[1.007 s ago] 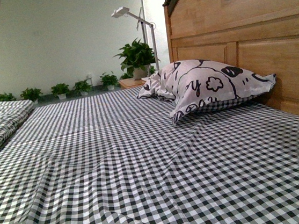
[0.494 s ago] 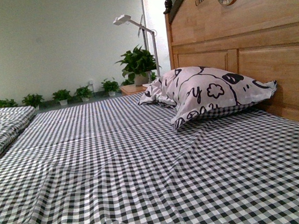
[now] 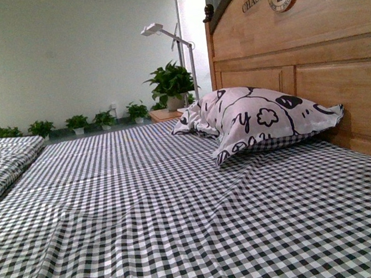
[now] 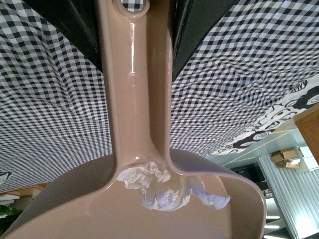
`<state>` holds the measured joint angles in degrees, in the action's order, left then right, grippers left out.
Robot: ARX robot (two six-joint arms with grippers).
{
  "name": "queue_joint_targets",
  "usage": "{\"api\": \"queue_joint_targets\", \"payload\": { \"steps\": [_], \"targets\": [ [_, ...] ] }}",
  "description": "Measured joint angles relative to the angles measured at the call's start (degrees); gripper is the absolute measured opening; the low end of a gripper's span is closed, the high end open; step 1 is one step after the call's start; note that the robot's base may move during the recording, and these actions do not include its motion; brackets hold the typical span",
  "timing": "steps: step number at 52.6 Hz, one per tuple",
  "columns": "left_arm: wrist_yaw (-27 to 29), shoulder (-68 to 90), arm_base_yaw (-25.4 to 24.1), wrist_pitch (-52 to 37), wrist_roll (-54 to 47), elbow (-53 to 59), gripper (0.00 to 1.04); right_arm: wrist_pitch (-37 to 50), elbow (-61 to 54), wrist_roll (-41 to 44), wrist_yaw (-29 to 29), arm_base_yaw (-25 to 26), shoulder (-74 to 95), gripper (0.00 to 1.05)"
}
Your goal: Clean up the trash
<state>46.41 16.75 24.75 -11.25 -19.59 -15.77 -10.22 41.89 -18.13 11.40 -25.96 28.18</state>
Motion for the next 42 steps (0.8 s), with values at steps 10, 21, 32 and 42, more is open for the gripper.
{"api": "queue_joint_targets", "payload": {
  "steps": [10, 21, 32, 42],
  "targets": [
    [-0.1, 0.0, 0.0, 0.0, 0.0, 0.0, 0.28, 0.0, 0.0, 0.2, 0.0, 0.0, 0.0, 0.2],
    [0.0, 0.0, 0.0, 0.0, 0.0, 0.0, 0.28, 0.0, 0.0, 0.2, 0.0, 0.0, 0.0, 0.2],
    [0.1, 0.0, 0.0, 0.0, 0.0, 0.0, 0.28, 0.0, 0.0, 0.2, 0.0, 0.0, 0.0, 0.2],
    [0.1, 0.0, 0.0, 0.0, 0.0, 0.0, 0.28, 0.0, 0.0, 0.2, 0.0, 0.0, 0.0, 0.2]
  ]
}}
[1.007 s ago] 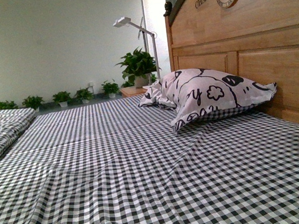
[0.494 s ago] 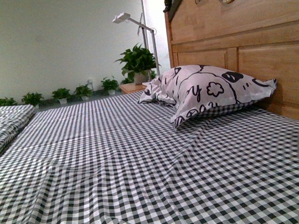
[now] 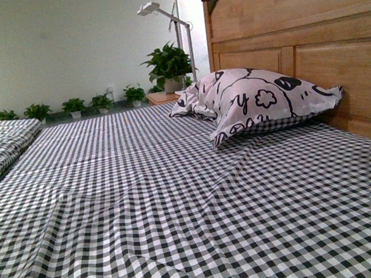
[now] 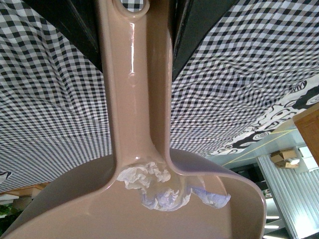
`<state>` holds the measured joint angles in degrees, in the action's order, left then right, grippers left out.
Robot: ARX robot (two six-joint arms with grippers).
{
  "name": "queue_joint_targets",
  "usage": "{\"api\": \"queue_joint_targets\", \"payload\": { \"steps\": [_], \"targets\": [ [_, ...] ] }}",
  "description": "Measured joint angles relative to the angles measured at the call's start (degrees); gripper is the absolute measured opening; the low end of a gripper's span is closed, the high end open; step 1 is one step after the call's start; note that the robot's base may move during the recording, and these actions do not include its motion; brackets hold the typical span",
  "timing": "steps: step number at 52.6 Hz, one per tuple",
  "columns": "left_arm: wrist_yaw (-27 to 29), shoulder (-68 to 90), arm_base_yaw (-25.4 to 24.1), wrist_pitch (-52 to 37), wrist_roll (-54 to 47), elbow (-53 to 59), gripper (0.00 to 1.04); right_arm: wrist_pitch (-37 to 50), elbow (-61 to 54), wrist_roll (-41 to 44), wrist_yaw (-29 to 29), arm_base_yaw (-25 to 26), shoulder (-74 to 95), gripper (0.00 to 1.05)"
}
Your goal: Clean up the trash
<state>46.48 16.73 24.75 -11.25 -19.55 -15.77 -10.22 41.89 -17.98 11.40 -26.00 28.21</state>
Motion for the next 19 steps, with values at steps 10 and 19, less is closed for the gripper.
{"api": "queue_joint_targets", "payload": {
  "steps": [10, 19],
  "targets": [
    [0.0, 0.0, 0.0, 0.0, 0.0, 0.0, 0.28, 0.0, 0.0, 0.0, 0.0, 0.0, 0.0, 0.2],
    [0.0, 0.0, 0.0, 0.0, 0.0, 0.0, 0.28, 0.0, 0.0, 0.0, 0.0, 0.0, 0.0, 0.2]
  ]
}}
